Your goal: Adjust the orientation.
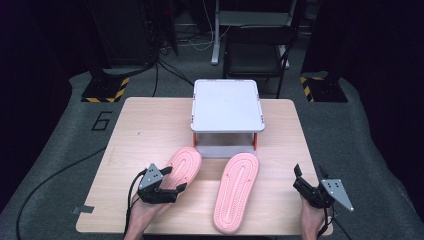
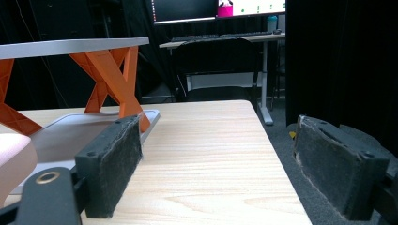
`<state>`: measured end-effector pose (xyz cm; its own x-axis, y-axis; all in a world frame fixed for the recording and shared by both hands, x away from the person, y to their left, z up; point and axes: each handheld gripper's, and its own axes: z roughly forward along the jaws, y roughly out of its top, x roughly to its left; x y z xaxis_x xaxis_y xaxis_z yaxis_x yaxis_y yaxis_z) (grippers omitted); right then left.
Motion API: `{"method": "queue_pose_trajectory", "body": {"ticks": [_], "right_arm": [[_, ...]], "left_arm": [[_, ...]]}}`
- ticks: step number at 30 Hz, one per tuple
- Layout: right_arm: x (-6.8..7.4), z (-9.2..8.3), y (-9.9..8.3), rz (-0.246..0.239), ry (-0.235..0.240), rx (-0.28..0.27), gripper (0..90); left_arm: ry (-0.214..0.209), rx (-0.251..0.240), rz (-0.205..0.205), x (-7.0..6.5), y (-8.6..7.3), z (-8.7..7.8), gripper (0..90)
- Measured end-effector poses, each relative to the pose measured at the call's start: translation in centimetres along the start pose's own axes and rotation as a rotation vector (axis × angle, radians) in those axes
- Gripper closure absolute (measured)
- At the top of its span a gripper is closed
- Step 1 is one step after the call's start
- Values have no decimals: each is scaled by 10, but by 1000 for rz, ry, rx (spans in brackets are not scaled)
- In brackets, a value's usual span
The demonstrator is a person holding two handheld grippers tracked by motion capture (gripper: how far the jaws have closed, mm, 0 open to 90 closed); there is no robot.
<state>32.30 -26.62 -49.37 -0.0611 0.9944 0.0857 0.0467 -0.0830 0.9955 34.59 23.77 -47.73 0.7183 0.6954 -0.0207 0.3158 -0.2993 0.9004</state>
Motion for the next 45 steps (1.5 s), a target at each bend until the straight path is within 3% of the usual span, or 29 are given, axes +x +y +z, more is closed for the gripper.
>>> {"method": "queue_pose_trajectory", "body": {"ticks": [5,6,8,10,11,14,22,24,29,31,36,39,42,43,45], "right_arm": [[2,0,0,-8,4,0,156],[2,0,0,-8,6,1,156],[2,1,-1,-8,7,6,156],[2,1,-1,-8,6,6,156],[2,1,0,-10,5,6,156],[1,0,0,-10,2,5,157],[2,1,-1,-8,13,4,157],[3,1,-1,-10,17,7,157],[5,2,-1,-16,20,8,157],[6,1,-1,-16,22,11,158],[5,2,-1,-25,24,9,158],[6,1,0,-27,21,9,158],[5,2,-1,-25,22,12,158],[5,2,-1,-26,22,11,158],[5,1,-1,-21,22,12,158]], "left_arm": [[26,-6,-33,19,-2,-4,187],[27,-13,-60,23,-3,-4,183],[47,5,-63,32,-4,-5,180],[72,1,-92,41,-8,-6,181],[54,-9,-128,47,-9,-9,181],[75,-40,-148,53,-9,-13,184],[165,-50,-171,72,-13,-27,217],[149,-66,-206,75,-16,-29,222],[183,-95,-144,68,-14,-34,238],[170,-118,-110,61,-12,-37,247],[141,-103,10,45,-4,-38,270],[141,-76,48,42,-5,-34,285],[168,-71,40,47,-6,-35,324],[190,-33,18,52,-7,-35,324],[193,-12,-10,62,-14,-35,319]]}}
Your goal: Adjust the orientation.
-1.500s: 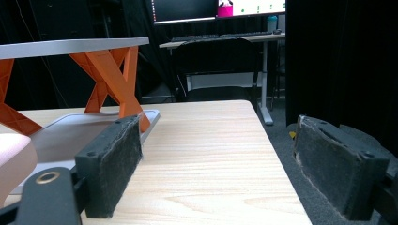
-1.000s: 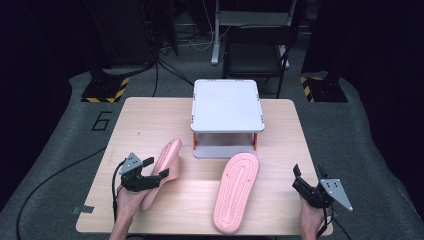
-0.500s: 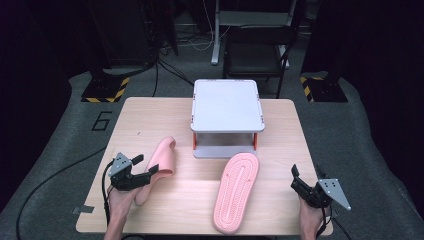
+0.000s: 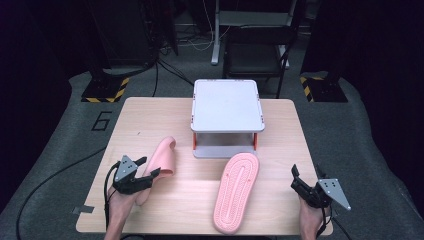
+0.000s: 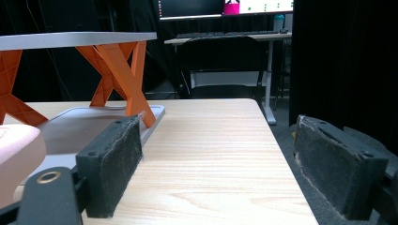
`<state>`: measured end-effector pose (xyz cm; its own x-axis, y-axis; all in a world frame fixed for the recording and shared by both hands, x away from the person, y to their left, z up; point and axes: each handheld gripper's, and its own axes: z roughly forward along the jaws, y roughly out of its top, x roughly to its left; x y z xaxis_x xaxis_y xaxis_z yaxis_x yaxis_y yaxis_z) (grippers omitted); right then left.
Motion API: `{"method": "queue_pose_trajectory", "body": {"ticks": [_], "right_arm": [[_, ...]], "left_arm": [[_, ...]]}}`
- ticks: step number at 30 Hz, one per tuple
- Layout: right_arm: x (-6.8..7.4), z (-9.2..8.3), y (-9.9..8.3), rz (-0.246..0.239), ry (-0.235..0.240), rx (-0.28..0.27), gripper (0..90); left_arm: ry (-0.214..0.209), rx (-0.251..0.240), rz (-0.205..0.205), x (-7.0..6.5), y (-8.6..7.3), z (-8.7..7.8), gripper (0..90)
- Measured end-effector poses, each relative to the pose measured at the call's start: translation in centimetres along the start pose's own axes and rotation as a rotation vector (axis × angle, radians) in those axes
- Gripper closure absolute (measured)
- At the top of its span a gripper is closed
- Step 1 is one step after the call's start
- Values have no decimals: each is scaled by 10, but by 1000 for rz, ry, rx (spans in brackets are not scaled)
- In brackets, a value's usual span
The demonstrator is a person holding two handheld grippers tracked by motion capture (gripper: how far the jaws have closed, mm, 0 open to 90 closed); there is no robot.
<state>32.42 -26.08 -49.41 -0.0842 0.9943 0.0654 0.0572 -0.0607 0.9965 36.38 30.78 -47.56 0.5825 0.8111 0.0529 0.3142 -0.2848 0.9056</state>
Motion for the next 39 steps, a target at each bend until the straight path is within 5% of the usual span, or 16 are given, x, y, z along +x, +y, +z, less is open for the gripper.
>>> {"method": "queue_pose_trajectory", "body": {"ticks": [3,6,7,10,12,14,22,28,32,35,39], "right_arm": [[-1,0,0,-3,-2,1,158],[-2,1,-1,0,1,7,158],[-1,1,-1,3,3,9,158],[0,1,-1,-5,4,4,158],[1,1,-1,-11,7,7,158],[1,1,-1,-11,10,10,158],[2,2,-2,-3,18,16,158],[1,2,-2,-4,19,16,158],[1,3,-2,5,26,24,164],[3,5,-2,6,37,26,177],[3,6,-2,7,48,35,180]], "left_arm": [[-5,-39,-87,12,-4,-3,297],[35,-55,-92,20,-5,-9,301],[70,-35,-81,27,-8,-12,314],[73,-3,-79,37,-15,-13,341],[114,29,-63,41,-21,-11,335],[111,20,-112,48,-27,-10,335],[154,113,-152,65,-40,-2,305],[186,27,-179,62,-34,-14,290],[171,-34,-180,56,-31,-27,268],[142,-124,-219,54,-31,-40,269],[140,-182,-264,56,-35,-49,269]]}}
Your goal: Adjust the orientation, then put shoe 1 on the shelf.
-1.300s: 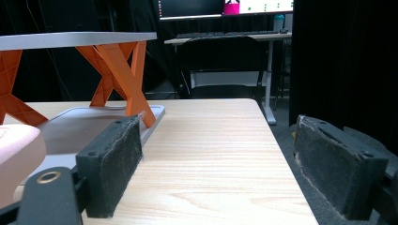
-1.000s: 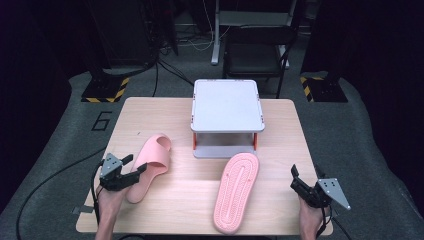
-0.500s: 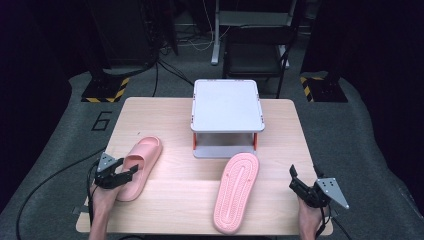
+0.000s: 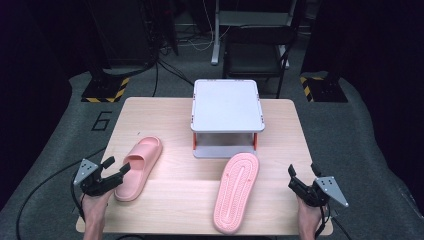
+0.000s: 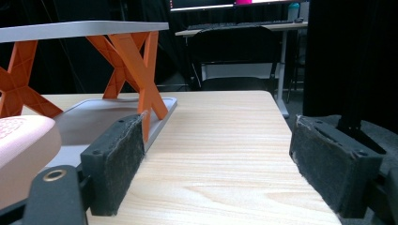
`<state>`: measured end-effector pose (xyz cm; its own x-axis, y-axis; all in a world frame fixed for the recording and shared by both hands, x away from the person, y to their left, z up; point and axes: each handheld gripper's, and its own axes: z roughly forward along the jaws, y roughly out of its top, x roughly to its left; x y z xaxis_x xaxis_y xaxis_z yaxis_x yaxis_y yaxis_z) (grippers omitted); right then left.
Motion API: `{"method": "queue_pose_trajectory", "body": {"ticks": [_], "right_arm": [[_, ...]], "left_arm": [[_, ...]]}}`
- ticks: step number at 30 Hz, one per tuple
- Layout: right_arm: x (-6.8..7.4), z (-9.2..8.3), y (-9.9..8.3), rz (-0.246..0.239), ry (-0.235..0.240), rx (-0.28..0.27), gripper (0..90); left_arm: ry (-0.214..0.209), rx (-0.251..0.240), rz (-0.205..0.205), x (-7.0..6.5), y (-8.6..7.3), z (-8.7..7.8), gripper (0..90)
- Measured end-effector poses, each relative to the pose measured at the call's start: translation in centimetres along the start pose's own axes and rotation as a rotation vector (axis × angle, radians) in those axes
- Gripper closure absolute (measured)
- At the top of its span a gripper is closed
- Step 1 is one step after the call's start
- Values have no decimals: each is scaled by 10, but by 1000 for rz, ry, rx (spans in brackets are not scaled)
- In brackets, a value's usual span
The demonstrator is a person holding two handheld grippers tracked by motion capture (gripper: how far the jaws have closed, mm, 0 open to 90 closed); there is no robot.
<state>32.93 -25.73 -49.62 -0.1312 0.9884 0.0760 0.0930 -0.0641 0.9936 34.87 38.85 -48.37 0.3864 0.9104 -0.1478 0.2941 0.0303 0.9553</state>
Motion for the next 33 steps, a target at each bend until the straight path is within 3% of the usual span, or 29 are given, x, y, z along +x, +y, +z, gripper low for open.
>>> {"method": "queue_pose_trajectory", "body": {"ticks": [3,4,5,6,9,15,20,25,28,29,33], "right_arm": [[0,0,0,0,4,4,189],[0,0,0,0,13,9,192],[0,1,-1,4,14,11,193],[0,1,-1,4,14,11,193],[1,2,-1,8,21,11,198],[1,2,-1,3,28,17,205],[1,4,-2,6,37,26,206],[2,4,-3,9,37,31,208],[2,4,-3,8,43,37,210],[2,5,-3,6,44,38,210],[3,5,-3,-2,46,44,211]], "left_arm": [[6,1,-14,2,-4,-1,269],[9,15,-12,3,-6,-1,269],[25,59,1,5,-10,1,269],[25,59,1,5,-10,1,269],[38,120,25,6,-11,6,269],[10,139,13,12,-12,18,304],[2,198,-8,21,-15,31,335],[2,188,-13,24,-17,38,387],[-2,187,-4,27,-18,43,432],[1,221,18,28,-17,45,435],[9,211,83,22,-8,54,467]]}}
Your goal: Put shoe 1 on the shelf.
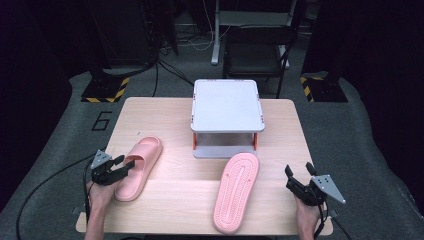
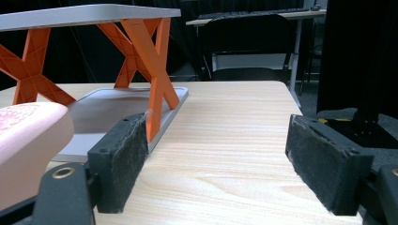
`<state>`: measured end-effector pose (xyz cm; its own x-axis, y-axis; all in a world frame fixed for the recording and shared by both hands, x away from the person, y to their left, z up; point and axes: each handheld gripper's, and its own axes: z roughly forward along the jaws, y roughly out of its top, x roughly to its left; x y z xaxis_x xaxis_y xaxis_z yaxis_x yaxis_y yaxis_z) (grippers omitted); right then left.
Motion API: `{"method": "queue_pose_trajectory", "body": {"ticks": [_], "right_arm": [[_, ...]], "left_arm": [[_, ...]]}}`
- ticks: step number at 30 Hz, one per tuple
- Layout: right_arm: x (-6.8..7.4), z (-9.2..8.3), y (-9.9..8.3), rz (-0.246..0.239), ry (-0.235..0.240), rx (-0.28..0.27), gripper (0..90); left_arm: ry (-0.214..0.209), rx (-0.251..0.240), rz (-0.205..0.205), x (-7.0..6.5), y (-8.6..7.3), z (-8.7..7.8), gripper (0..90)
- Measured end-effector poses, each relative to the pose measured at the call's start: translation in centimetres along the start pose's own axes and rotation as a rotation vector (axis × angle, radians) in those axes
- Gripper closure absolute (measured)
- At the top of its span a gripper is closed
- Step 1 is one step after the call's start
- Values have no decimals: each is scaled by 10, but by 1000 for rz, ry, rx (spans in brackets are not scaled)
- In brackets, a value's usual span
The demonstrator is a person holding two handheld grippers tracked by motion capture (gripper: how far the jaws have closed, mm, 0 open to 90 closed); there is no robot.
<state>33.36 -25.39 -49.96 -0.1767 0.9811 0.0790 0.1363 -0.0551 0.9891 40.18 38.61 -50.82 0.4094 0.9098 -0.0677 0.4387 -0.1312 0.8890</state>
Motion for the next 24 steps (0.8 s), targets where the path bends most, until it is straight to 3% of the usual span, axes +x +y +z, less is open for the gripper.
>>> {"method": "queue_pose_trajectory", "body": {"ticks": [2,8,18,20,24], "right_arm": [[1,0,1,2,4,-1,212],[1,-1,1,-10,4,1,215],[4,0,1,-20,19,8,232],[5,0,1,-19,23,11,232],[5,0,2,-16,30,20,232]], "left_arm": [[26,32,24,-2,7,4,491],[75,46,9,-3,12,10,612],[167,48,62,-8,12,13,741],[169,70,59,-9,12,11,750],[154,42,37,-12,13,7,810]]}}
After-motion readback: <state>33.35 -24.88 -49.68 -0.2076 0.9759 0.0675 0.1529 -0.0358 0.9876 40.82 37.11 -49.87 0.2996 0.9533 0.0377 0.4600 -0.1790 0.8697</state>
